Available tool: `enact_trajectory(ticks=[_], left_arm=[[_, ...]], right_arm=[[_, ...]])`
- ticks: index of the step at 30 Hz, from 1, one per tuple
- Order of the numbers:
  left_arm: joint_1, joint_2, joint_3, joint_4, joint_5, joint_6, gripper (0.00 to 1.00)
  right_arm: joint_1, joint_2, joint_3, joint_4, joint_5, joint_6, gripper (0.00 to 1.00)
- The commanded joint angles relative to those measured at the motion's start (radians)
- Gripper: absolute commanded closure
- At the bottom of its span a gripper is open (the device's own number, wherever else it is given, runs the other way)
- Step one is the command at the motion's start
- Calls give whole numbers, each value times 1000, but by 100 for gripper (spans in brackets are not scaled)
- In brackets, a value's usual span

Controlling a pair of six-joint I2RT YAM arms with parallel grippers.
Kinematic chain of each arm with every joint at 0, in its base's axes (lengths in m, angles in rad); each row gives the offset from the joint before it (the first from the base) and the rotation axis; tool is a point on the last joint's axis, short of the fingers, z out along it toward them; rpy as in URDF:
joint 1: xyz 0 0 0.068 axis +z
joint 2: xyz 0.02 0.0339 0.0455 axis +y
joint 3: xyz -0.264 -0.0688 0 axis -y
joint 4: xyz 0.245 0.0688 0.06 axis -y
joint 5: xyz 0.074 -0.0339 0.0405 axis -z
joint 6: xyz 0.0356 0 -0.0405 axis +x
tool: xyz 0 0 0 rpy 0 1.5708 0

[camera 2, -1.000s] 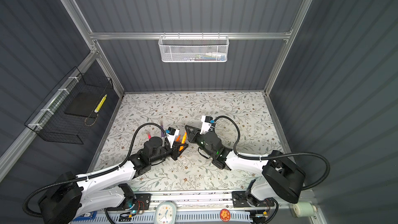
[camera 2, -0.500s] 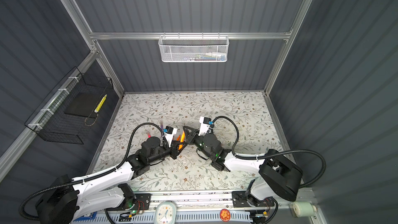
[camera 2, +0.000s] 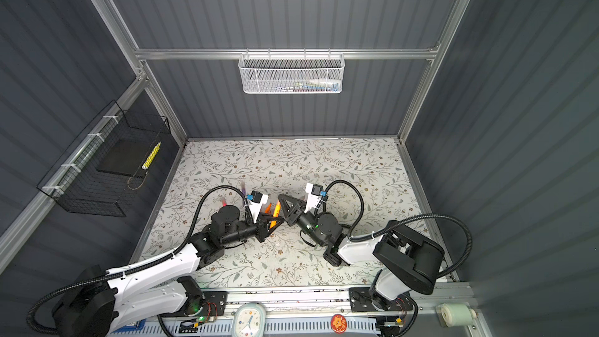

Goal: Insert pens into pen caps
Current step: Put on the pen cap to the pen.

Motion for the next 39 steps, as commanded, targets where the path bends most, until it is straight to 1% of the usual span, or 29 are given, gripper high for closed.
enact_trajectory(ticks=[1, 4, 7, 10, 12, 15, 18, 21, 23, 24, 25, 28, 32, 36, 38, 39], left_arm=[[29, -14, 37, 120, -6, -22, 100], [29, -15, 41, 106, 5, -4, 100], [29, -17, 41, 89, 2, 13, 100], [29, -15, 44, 79, 5, 27, 100], [28, -14, 44, 74, 8, 34, 100], [28, -10, 43, 64, 3, 42, 100], [28, -3, 39, 65, -2, 44, 100], [28, 3, 35, 62, -13, 44, 100], [27, 3, 34, 58, -19, 49, 100], [28, 3, 35, 56, -20, 50, 100], [28, 3, 34, 56, -20, 51, 100], [27, 2, 31, 54, -17, 55, 100], [27, 2, 29, 55, -11, 57, 100], [27, 3, 25, 56, -10, 61, 100], [27, 8, 27, 57, -8, 61, 100], [27, 10, 27, 58, -6, 61, 100]], right_arm=[[39, 15, -15, 37, -178, -26, 99], [36, -12, -8, -18, -168, -31, 88], [34, -58, 25, -153, -146, -39, 81], [30, -79, 49, -219, -140, -48, 68], [20, -80, 58, -231, -149, -38, 62], [-3, -74, 71, -226, -180, -16, 59], [-19, -75, 82, -219, -204, -11, 52], [-23, -86, 97, -234, -217, -18, 42], [-23, -101, 105, -245, -218, -25, 33], [-24, -111, 107, -256, -213, -29, 30], [-27, -123, 114, -278, -206, -33, 28], [-48, -155, 136, -360, -190, -21, 26], [-97, -158, 161, -398, -228, 21, 24], [-116, -148, 183, -405, -259, 29, 16], [-116, -142, 208, -443, -272, 21, 15], [-116, -138, 221, -457, -275, 20, 16]])
